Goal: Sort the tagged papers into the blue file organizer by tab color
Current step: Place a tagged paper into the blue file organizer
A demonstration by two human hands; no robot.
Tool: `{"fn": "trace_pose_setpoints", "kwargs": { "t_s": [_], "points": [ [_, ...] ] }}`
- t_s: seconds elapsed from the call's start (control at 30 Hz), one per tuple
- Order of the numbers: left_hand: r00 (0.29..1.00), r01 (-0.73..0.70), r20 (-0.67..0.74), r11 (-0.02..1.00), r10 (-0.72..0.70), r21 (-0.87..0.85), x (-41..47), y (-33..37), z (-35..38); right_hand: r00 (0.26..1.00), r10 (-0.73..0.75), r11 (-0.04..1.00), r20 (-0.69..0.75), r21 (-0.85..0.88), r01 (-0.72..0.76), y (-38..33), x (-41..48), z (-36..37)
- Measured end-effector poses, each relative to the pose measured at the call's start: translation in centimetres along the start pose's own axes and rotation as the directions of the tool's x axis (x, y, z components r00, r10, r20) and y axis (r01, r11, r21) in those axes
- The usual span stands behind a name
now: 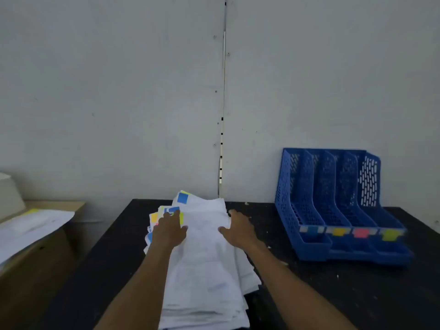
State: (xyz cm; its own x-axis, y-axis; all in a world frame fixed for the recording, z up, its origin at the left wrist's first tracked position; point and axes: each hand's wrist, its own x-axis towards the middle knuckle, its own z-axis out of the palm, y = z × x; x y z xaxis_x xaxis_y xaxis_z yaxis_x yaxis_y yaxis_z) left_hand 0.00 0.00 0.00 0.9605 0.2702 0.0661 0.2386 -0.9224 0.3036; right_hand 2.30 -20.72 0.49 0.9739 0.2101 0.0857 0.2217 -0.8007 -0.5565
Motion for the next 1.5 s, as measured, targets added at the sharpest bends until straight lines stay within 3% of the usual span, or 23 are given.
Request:
{"fn": "trace_pose_setpoints", "kwargs": {
  "t_s": [0.23,0.5,0.57,0.77,0.93,1.13,1.33,1.5],
  "points": [
    [0.985,0.169,0.028,0.983,-0.168,-0.075,-5.0,-1.1,4.1,0.995,0.101,0.995,0.007,-0.012,-0.101,0.9,-5.6,4.7],
    [0.970,0.199,-0.063,0.913,-0.236,-0.356,-3.8,-0.3,3.6,0.958,0.271,0.924,-0.089,0.302,-0.233,1.9,-5.6,4.7],
    [0.972,0.192,-0.061,0.914,-0.228,-0.358,-3.2,0.3,3.7,0.956,0.281,0.904,-0.081,0.356,-0.236,2.5,-4.8,4.4],
    [0.982,0.151,-0.063,0.944,-0.177,-0.294,-2.3,1.6,5.2,0.939,0.277,0.949,-0.206,0.214,-0.233,3.8,-3.4,3.4],
    [0.977,0.144,-0.107,0.943,-0.183,-0.301,-1.8,2.6,5.6,0.912,0.210,0.967,-0.353,0.213,-0.140,3.9,-3.5,2.1],
    [0.979,0.063,-0.152,0.917,-0.133,-0.394,-1.5,5.4,6.0,0.906,0.123,0.945,-0.404,0.326,0.018,5.4,-3.5,-1.8],
    [0.984,-0.037,-0.174,0.907,-0.040,-0.419,-1.3,10.3,5.9,0.773,0.205,0.910,-0.600,0.408,0.074,9.5,-3.5,-9.2],
    [0.978,-0.134,-0.200,0.905,0.056,-0.403,-1.1,14.5,6.6,0.553,0.332,0.935,-0.764,0.342,-0.088,15.8,-4.5,-18.4]
  ]
}}
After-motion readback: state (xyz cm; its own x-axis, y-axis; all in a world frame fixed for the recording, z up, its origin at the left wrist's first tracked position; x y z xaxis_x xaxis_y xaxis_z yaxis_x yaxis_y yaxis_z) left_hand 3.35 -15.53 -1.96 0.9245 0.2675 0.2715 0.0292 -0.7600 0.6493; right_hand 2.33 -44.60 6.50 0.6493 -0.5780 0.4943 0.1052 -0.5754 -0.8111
